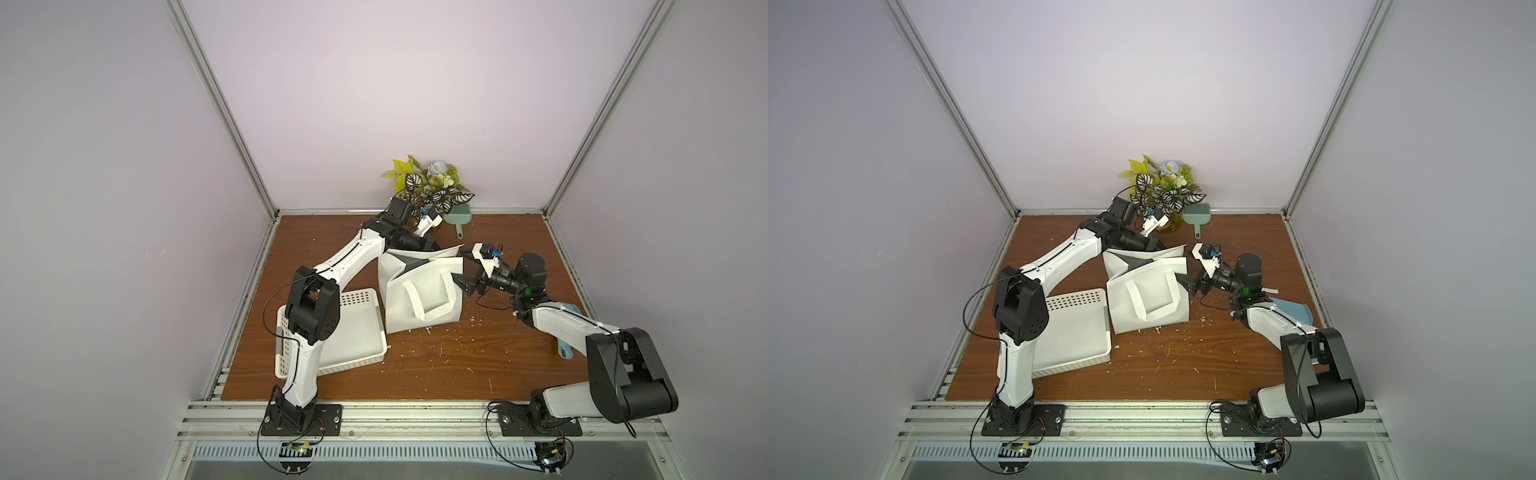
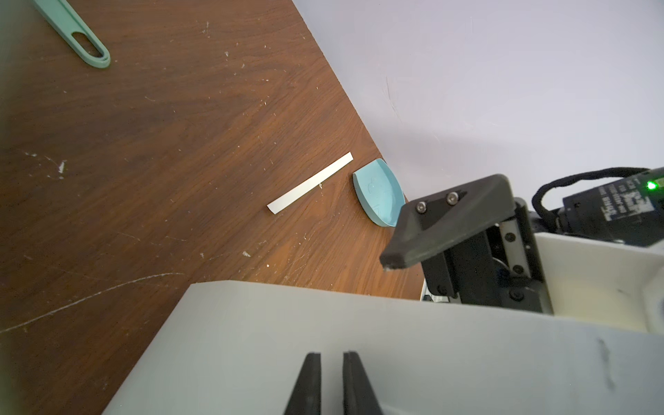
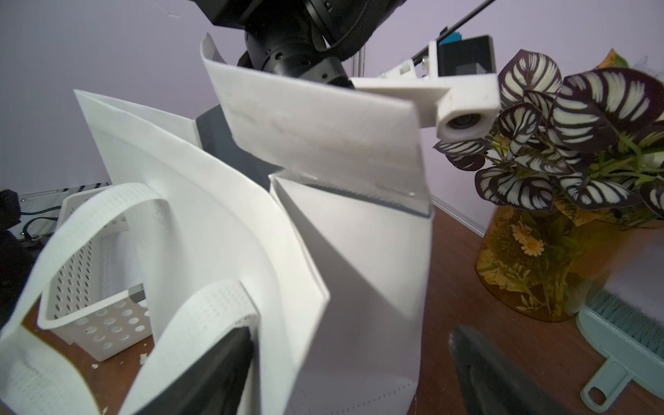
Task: Place the ice pack in the delivery bag
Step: Close the delivery bag at the center of the board.
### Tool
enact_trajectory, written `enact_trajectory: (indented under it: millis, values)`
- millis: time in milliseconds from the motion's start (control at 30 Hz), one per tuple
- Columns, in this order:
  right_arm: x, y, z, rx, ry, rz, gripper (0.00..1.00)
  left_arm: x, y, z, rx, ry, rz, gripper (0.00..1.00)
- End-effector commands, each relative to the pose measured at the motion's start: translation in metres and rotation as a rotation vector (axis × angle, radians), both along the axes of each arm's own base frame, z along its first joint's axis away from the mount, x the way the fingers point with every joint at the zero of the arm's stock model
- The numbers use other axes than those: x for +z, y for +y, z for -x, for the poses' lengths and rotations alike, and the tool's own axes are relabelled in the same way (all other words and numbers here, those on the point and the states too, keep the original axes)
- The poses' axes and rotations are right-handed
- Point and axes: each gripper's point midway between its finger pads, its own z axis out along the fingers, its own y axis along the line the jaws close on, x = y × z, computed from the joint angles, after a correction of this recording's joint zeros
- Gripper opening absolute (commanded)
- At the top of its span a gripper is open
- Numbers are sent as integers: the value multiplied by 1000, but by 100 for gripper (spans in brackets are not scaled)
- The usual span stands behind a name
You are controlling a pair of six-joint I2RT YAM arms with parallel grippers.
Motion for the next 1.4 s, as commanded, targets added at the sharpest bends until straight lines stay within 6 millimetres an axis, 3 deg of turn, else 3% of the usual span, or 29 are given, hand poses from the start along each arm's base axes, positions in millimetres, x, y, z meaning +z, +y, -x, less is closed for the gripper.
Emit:
enact_trajectory:
  millis: [0,367,733,1067,1133,1300,1367]
  values:
    - [26,5,5,69,-85,-43,92,21,-4,18,-61,-31,43,14]
    - [22,15,5,171,-78,-91,90,22,-6,21,-81,-20,58,14]
    - [18,21,11,208,-53,-85,61,20,-5,19,-62,-21,41,14]
    - [4,19,11,172,-38,-53,57,19,-5,20,-59,-15,38,14]
    - [5,20,10,173,-36,-59,49,18,-4,20,-56,-20,34,14]
    - [3,18,11,159,-39,-57,42,16,-1,21,-48,-21,19,13]
    - [2,17,9,148,-43,-57,25,13,1,21,-40,-27,5,13]
